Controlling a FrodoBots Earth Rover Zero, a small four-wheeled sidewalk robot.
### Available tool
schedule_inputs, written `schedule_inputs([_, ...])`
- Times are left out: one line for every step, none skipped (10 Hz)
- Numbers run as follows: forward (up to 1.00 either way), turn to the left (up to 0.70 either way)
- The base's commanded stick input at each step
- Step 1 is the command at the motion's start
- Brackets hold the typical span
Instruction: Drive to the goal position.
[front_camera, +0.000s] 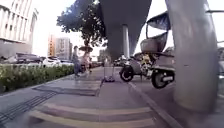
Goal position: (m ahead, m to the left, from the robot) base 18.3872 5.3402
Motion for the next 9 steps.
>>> schedule_inputs([0.45, 0.00])
schedule_inputs([0.45, 0.00])
schedule_inputs([0.45, 0.00])
schedule_inputs([0.45, 0.00])
schedule_inputs([0.45, 0.00])
schedule_inputs([0.45, 0.00])
schedule_inputs([0.45, 0.00])
schedule_inputs([0.45, 0.00])
schedule_inputs([0.45, 0.00])
